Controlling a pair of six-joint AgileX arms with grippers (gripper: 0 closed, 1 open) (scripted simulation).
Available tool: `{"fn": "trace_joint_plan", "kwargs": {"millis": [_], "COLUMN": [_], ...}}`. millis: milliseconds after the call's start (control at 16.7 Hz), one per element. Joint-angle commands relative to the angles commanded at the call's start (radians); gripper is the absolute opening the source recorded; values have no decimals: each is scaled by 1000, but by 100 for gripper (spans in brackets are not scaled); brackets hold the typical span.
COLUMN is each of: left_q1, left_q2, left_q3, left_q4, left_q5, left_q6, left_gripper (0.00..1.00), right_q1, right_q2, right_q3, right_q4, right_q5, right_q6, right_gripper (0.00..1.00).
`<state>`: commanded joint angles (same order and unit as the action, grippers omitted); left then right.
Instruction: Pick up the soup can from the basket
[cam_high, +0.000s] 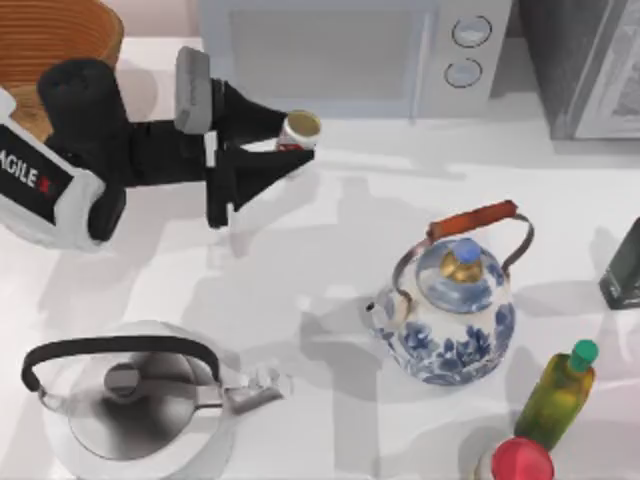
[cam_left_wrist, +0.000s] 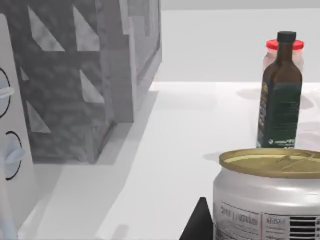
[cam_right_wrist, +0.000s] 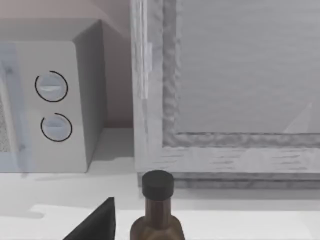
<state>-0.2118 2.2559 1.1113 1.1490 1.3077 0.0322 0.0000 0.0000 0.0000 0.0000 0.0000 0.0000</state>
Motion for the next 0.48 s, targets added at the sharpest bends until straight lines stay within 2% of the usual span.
{"fn": "trace_joint_plan", "kwargs": {"millis": [240,480], "left_q1": [-34,-43], "left_q2": [229,292], "left_q3": [68,85], "left_q4": [127,163], "left_q5": [51,57], "left_q6": [7,8], "left_gripper": [0,0], "right_q1": [0,0], "right_q2": [0,0], "right_q3": [0,0], "right_q4": [0,0], "right_q5": [0,0], "right_q6": [0,0], "right_gripper": [100,100]}}
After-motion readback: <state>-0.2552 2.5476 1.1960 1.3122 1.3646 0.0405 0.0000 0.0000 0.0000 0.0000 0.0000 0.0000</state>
